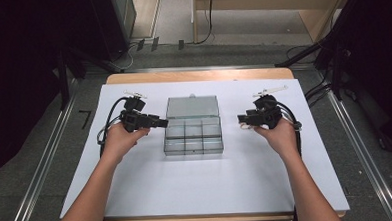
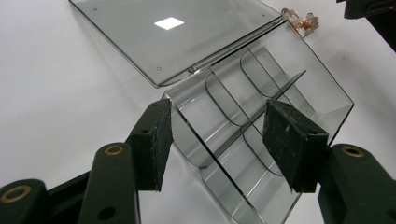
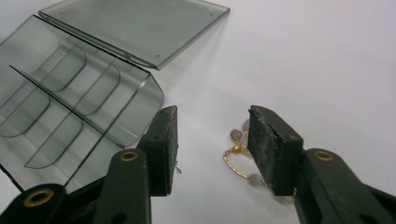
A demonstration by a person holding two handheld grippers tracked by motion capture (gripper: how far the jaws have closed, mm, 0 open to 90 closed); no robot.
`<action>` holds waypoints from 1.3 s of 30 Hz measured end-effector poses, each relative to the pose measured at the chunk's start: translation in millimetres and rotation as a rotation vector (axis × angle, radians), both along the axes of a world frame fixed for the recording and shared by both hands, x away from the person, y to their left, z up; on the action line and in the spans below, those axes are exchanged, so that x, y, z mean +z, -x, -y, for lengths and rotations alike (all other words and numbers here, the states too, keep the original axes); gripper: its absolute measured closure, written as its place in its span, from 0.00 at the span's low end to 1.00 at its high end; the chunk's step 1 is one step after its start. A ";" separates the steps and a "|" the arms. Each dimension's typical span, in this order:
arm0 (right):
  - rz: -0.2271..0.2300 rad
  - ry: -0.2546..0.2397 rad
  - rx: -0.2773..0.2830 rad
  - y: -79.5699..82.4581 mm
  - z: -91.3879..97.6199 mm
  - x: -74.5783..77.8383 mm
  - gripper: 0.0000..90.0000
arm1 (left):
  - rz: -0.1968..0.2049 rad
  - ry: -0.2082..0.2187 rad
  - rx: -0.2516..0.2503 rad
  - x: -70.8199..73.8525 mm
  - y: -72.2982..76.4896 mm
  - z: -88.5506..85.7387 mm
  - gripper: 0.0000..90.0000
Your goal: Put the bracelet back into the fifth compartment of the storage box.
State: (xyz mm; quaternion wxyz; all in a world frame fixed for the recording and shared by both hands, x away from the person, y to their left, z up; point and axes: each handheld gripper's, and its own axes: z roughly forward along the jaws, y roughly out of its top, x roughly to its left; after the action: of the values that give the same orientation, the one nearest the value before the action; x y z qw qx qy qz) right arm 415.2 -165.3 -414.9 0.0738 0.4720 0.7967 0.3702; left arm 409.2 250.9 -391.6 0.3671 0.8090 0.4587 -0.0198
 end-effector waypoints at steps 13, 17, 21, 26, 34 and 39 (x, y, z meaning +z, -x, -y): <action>-0.077 0.115 -0.024 -10.5 6.1 -13.5 0.37 | 0.010 -0.007 0.019 -1.9 8.3 -8.8 0.49; -0.081 0.178 -0.035 -13.8 8.7 -16.5 0.37 | 0.007 -0.009 0.021 -3.4 9.5 -9.7 0.49; -0.105 0.191 -0.036 -17.7 10.6 -20.8 0.35 | 0.007 -0.008 0.025 -3.7 10.5 -12.0 0.49; -0.136 0.236 -0.044 -22.5 8.8 -24.6 0.28 | 0.004 -0.011 0.031 -5.0 12.2 -14.0 0.49; -0.172 0.286 -0.059 -29.3 3.3 -34.2 0.19 | -0.001 -0.020 0.035 -7.1 14.4 -16.5 0.49; -0.207 0.321 -0.058 -32.3 0.0 -40.7 0.17 | -0.002 -0.016 0.044 -7.6 15.8 -18.3 0.49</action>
State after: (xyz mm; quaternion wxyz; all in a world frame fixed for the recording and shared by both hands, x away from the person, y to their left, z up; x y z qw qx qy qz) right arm 447.5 -165.3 -455.6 0.0766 0.5126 0.8349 0.1853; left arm 393.4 269.2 -399.2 0.3602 0.8017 0.4770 -0.0090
